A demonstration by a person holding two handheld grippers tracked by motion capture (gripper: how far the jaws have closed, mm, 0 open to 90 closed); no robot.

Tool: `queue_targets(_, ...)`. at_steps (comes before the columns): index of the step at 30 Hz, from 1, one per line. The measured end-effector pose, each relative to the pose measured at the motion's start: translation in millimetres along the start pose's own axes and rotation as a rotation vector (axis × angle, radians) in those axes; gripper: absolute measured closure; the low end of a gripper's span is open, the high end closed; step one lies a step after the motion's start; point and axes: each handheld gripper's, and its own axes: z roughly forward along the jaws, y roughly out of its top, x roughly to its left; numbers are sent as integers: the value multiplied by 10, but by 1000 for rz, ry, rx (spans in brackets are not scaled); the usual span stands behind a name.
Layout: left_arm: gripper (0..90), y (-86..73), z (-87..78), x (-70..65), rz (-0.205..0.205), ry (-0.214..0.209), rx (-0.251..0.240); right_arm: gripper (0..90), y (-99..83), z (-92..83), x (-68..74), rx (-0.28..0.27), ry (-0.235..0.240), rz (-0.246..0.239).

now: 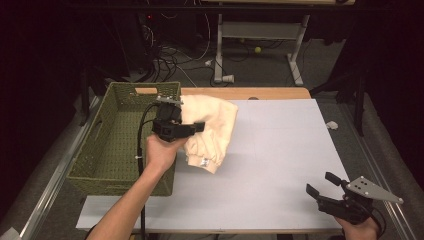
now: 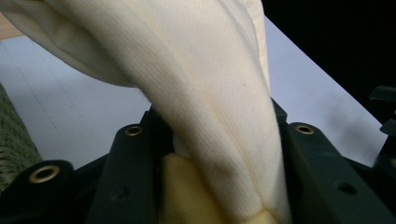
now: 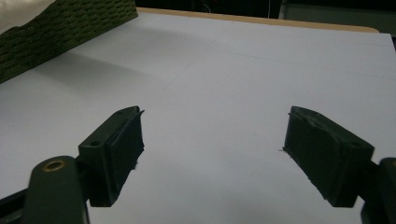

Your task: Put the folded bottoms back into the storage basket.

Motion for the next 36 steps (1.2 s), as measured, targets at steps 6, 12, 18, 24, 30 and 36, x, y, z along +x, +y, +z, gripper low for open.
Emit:
queue_targets(6, 584, -2, -151, 49, -7, 8, -24, 206, 12, 16, 10, 2, 3, -6)
queue_targets(12, 584, -18, -314, 138, -28, 14, -56, 207, 3, 7, -4, -1, 0, 1)
queue_targets(18, 584, -50, -436, 205, -41, 25, -69, 207, 10, 9, 10, 0, 2, -5)
queue_targets(24, 584, -113, -644, 298, -58, 53, -94, 207, 4, 9, 2, 3, -3, 3)
queue_targets(30, 584, -167, -752, 358, -74, 54, -112, 207, 8, 12, 7, 4, -4, -2)
queue_targets(36, 584, -203, -835, 384, -77, 64, -124, 206, 6, 10, 7, 4, -6, 0)
